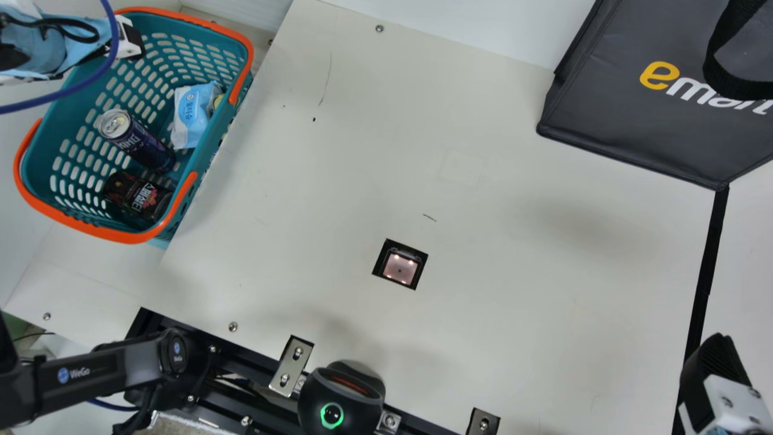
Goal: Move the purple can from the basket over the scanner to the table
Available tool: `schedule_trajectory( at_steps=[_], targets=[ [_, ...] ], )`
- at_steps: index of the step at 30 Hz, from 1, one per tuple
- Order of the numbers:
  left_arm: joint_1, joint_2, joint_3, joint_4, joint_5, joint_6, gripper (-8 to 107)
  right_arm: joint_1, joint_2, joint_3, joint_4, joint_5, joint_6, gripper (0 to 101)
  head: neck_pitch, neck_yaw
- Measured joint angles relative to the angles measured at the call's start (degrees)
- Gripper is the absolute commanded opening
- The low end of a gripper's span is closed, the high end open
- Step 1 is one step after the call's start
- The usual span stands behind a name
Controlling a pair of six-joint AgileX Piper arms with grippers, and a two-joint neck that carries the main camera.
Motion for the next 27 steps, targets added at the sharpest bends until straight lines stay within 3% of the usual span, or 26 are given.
schedule_trajectory(
  at_steps=[16,27],
  targets=[
    [0.0,9.0,1.5,4.3,-0.8,-13.3,90,0.0,0.0,0.0,0.0,0.0,0.0,95,-0.1,0.0],
    [2.2,10.0,2.7,6.5,-1.5,-26.2,90,0.0,0.0,0.0,0.0,0.0,0.0,95,0.0,0.0]
  ],
)
